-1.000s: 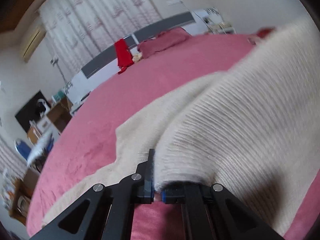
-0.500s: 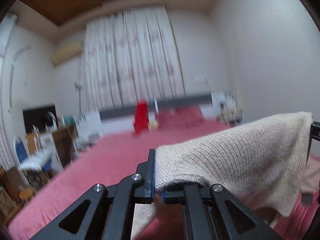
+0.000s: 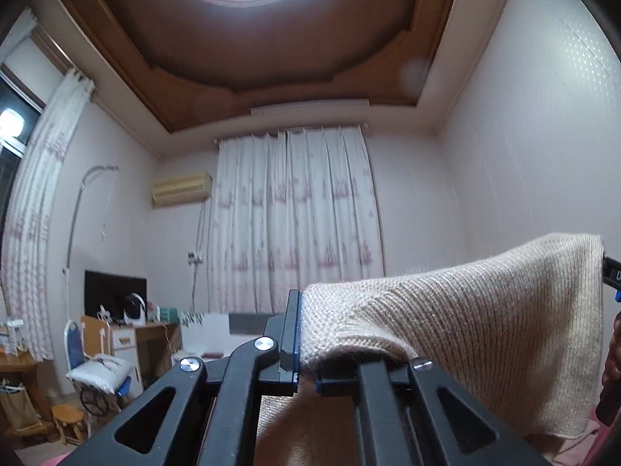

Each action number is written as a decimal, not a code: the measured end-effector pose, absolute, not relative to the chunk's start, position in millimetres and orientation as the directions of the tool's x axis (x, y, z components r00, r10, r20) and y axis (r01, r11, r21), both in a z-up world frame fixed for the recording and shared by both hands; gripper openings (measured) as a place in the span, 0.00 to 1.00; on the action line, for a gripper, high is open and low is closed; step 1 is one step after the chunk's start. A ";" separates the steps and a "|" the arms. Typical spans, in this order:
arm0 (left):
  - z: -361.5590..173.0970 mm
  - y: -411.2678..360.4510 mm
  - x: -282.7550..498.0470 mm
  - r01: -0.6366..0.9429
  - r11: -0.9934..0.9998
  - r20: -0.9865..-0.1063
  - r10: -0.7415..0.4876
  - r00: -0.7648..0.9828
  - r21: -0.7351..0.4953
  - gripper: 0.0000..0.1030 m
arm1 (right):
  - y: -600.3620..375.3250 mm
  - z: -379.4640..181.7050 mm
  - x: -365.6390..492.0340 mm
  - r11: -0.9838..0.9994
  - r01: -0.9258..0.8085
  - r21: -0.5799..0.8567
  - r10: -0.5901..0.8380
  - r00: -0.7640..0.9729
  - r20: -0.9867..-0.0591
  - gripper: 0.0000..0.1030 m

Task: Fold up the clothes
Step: 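Lift the sweater with both grippers and shake it out in the air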

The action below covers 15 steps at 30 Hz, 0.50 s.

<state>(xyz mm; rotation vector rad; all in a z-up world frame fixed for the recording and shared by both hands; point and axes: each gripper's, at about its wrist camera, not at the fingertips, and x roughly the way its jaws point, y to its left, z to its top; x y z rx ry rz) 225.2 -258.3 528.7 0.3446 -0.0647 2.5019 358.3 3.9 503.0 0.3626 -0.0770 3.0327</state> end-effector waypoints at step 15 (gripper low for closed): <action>466.8 -315.5 283.2 -0.605 -0.796 0.203 0.597 -0.776 0.028 0.07 | -22.6 421.2 434.8 -1.000 -0.015 0.025 0.018 -0.990 0.138 0.07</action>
